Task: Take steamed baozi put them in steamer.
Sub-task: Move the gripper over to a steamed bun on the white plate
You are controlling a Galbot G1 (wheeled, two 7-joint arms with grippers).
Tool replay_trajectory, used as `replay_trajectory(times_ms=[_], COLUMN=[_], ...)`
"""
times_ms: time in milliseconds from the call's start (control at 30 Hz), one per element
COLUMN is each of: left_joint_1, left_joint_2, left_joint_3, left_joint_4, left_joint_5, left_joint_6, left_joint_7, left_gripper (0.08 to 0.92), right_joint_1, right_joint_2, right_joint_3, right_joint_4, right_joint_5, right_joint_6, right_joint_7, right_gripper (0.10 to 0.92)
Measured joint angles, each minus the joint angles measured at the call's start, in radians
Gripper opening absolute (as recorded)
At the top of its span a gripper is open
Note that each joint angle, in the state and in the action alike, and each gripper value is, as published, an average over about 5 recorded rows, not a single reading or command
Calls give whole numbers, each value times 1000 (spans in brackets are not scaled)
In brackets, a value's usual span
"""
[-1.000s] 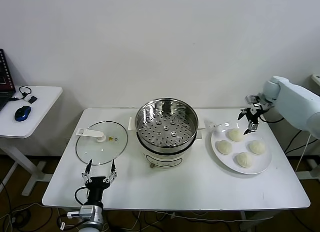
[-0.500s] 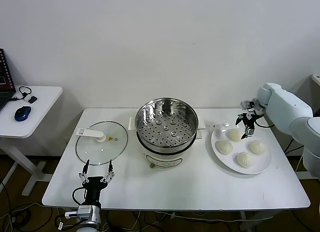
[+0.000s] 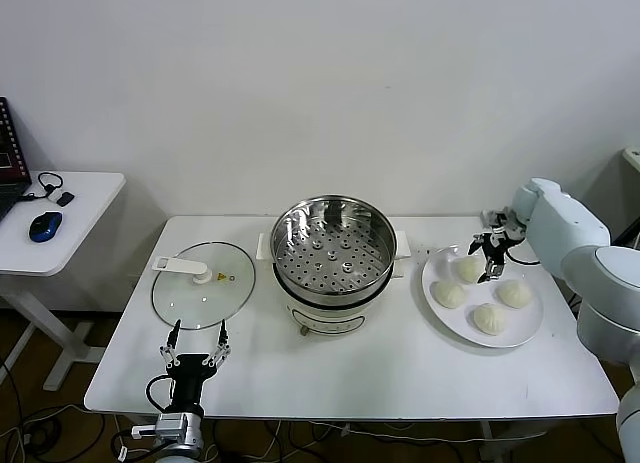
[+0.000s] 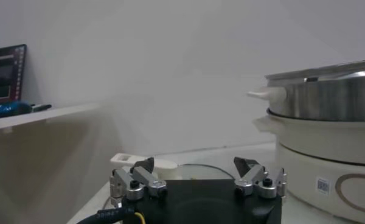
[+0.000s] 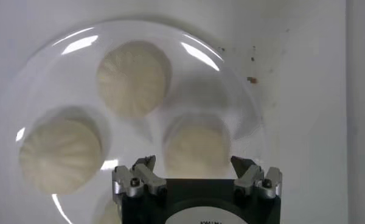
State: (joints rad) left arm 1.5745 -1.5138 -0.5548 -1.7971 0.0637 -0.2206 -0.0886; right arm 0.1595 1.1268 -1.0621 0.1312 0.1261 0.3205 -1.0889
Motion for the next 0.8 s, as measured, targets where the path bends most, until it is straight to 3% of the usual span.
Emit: replay_trajectory(times_ms=[233, 800], left_joint_1=[-1, -7], left_joint_2=[1, 0], left_joint_3=[2, -13], left_joint_4=[3, 3], left_joint_5=[-2, -17], left_joint_6=[-6, -5], left_joint_7=[-2, -4], left_gripper=[823, 823], right_joint_1=[-9, 1], right_joint_2=[15, 12], right_joint_3=[19, 31], right_joint_4=[-24, -25], right_joint_5=[-18, -40], right_joint_6=[0, 0], right_joint_7=[9, 1], right_gripper=[822, 725])
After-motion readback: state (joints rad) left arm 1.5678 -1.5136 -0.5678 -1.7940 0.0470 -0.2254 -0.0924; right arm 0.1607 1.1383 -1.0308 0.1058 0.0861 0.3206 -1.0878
